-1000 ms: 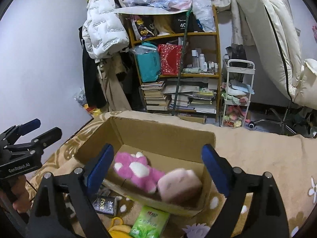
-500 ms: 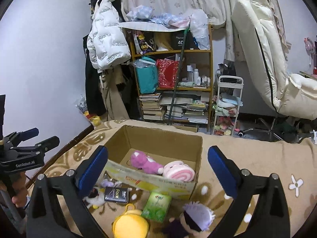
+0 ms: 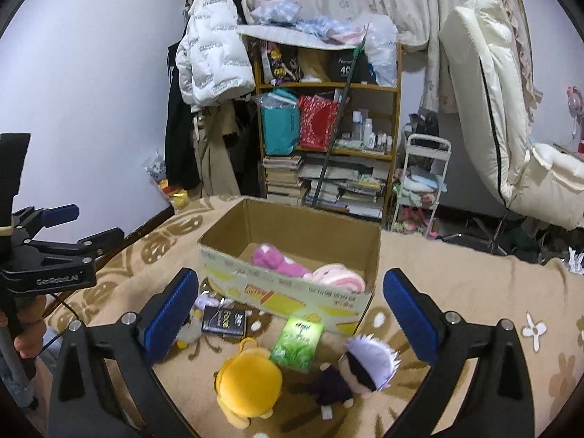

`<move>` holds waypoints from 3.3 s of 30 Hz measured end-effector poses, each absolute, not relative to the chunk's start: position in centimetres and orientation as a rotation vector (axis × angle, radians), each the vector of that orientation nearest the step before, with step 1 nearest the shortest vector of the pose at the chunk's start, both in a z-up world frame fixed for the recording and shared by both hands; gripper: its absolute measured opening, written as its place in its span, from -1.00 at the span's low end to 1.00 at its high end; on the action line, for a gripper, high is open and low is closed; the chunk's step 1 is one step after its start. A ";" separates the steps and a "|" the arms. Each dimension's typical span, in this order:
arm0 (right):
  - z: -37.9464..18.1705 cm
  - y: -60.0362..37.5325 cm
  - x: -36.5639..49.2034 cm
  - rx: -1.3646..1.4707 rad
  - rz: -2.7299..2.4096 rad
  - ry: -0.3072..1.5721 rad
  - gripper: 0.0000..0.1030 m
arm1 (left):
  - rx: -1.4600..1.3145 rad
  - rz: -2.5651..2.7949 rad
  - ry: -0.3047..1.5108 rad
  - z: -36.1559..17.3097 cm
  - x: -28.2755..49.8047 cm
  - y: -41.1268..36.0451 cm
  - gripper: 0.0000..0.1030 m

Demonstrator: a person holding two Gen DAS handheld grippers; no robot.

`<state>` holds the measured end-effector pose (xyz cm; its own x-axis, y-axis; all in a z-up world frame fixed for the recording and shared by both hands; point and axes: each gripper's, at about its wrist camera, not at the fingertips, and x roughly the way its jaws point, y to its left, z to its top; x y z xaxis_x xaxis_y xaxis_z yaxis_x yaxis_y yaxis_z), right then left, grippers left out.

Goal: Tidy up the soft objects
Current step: 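Move both tools back down toward the remaining toys on the rug, then grasp the black-white plush keychain with the left tool while the right tool grasps the yellow plush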

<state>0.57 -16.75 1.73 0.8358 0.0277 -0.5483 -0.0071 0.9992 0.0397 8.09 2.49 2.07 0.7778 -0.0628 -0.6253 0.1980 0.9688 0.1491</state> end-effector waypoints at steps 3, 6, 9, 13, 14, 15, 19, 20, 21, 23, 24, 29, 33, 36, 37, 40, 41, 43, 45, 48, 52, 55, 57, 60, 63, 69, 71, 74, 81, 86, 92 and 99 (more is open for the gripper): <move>1.2 -16.5 0.8 0.019 0.021 0.599 1.00 | 0.239 -0.130 0.681 0.9 8.7 2.2 0.85; 0.3 -16.4 1.1 0.023 0.027 0.630 1.00 | 0.250 -0.120 0.710 -0.3 9.5 2.2 0.84; -0.6 -16.4 1.7 0.042 0.032 0.670 1.00 | 0.236 -0.132 0.761 -1.5 10.4 2.2 0.84; -2.0 -16.7 2.6 0.091 0.043 0.734 1.00 | 0.217 -0.136 0.809 -2.6 11.3 2.2 0.84; -2.3 -16.7 2.9 0.100 0.044 0.748 1.00 | 0.211 -0.137 0.823 -2.9 11.5 2.2 0.84; -2.7 -16.8 3.3 0.115 0.048 0.772 1.00 | 0.203 -0.145 0.841 -3.3 11.8 2.2 0.84; -4.2 -16.8 4.0 0.156 0.056 0.828 1.00 | 0.188 -0.159 0.895 -4.6 12.8 2.1 0.84; -4.6 -16.8 4.2 0.161 0.058 0.842 1.00 | 0.183 -0.163 0.911 -5.0 13.1 2.1 0.84; -4.9 -16.7 4.4 0.162 0.058 0.857 1.00 | 0.183 -0.163 0.921 -5.2 13.3 2.0 0.84; -5.6 -16.6 4.8 0.166 0.062 0.887 1.00 | 0.190 -0.167 0.948 -5.9 13.8 1.8 0.84; -5.9 -16.6 5.0 0.170 0.061 0.901 1.00 | 0.192 -0.168 0.959 -6.1 13.9 1.7 0.84; -7.7 -16.7 6.0 0.197 0.028 0.978 1.00 | 0.189 -0.160 1.017 -7.4 14.5 1.6 0.84; -9.5 -17.1 6.6 0.256 0.033 1.035 1.00 | 0.173 -0.161 1.057 -8.3 15.2 1.6 0.84; -10.4 -16.9 6.9 0.238 0.030 1.059 1.00 | 0.181 -0.159 1.085 -9.1 15.7 1.4 0.84; -10.5 -16.8 7.0 0.236 0.032 1.064 1.00 | 0.185 -0.160 1.098 -9.4 15.9 1.3 0.84; -11.1 -16.4 7.3 0.229 0.037 1.080 1.00 | 0.198 -0.176 1.135 -10.3 16.1 1.0 0.84; -11.2 -16.3 7.4 0.227 0.038 1.087 1.00 | 0.207 -0.174 1.141 -10.5 16.2 0.8 0.84; -11.7 -16.0 7.6 0.216 0.038 1.106 1.00 | 0.231 -0.171 1.150 -10.8 16.2 0.5 0.84; -12.2 -15.8 7.7 0.215 0.041 1.131 1.00 | 0.250 -0.175 1.167 -11.3 16.2 0.2 0.84; -12.9 -15.6 7.5 0.259 0.066 1.164 1.00 | 0.268 -0.188 1.200 -12.2 16.2 -0.2 0.84; -13.8 -15.3 7.7 0.269 0.079 1.202 1.00 | 0.282 -0.195 1.238 -13.1 16.3 -0.5 0.84; -14.4 -15.0 7.8 0.270 0.086 1.228 1.00 | 0.309 -0.174 1.252 -13.7 16.4 -0.6 0.84; -14.9 -14.8 7.9 0.265 0.084 1.244 1.00 | 0.327 -0.166 1.264 -14.3 16.5 -0.7 0.84; -15.5 -14.6 7.9 0.258 0.085 1.270 1.00 | 0.341 -0.165 1.279 -14.9 16.7 -1.0 0.84; -15.8 -14.5 7.9 0.257 0.096 1.281 1.00 | 0.359 -0.152 1.276 -15.3 16.9 -1.3 0.84; -16.5 -14.2 8.2 0.262 0.119 1.303 1.00 | 0.378 -0.152 1.298 -16.1 17.1 -1.6 0.84; -16.9 -14.1 8.3 0.255 0.114 1.321 1.00 | 0.395 -0.151 1.298 -16.4 17.1 -1.8 0.84; -17.6 -13.9 8.6 0.267 0.117 1.349 0.97 | 0.410 -0.153 1.290 -16.5 16.9 -2.1 0.83; -17.6 -14.1 8.5 0.268 0.115 1.356 0.91 | 0.400 -0.183 1.292 -16.6 17.0 -2.2 0.58; -17.4 -13.3 8.5 0.263 0.140 1.369 0.49 | 0.398 -0.195 1.271 -16.3 16.6 -2.4 0.09; -16.7 -13.1 8.2 0.239 0.137 1.354 0.46 | 0.391 -0.171 1.257 -15.6 16.2 -1.5 -0.31; -13.9 -15.0 7.3 0.279 0.102 1.265 0.46 | 0.414 -0.180 1.223 -14.6 14.5 -1.5 -0.34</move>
<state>7.26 -15.01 -13.92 0.3016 0.2282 -0.9257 0.0777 0.9618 0.2624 14.55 -1.51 -14.56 0.3380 0.0861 -0.9372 0.3525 0.9117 0.2110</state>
